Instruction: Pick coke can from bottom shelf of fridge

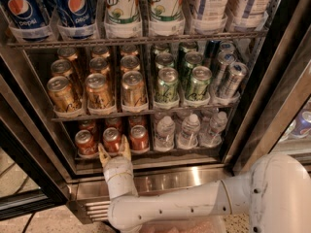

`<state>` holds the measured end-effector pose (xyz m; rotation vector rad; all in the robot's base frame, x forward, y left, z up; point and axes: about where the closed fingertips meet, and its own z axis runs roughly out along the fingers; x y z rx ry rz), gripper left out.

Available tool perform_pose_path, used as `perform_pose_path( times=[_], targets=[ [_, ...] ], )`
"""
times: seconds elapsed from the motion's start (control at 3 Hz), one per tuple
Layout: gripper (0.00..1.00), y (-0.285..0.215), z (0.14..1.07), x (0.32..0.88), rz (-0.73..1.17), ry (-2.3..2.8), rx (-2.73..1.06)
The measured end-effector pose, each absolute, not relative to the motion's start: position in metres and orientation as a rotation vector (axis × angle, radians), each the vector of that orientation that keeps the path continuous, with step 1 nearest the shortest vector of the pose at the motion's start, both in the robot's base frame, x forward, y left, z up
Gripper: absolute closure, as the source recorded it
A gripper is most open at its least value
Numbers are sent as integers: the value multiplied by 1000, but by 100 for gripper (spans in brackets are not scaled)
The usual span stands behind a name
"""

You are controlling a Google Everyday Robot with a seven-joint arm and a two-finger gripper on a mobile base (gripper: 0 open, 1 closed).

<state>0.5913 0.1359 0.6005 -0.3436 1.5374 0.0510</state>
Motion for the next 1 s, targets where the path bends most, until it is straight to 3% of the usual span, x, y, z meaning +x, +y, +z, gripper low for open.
perform_pose_path(
  times=[0.67, 1.0],
  targets=[
    [41, 133, 596, 609, 28, 1543, -321],
    [51, 132, 593, 612, 27, 1545, -309]
  ],
)
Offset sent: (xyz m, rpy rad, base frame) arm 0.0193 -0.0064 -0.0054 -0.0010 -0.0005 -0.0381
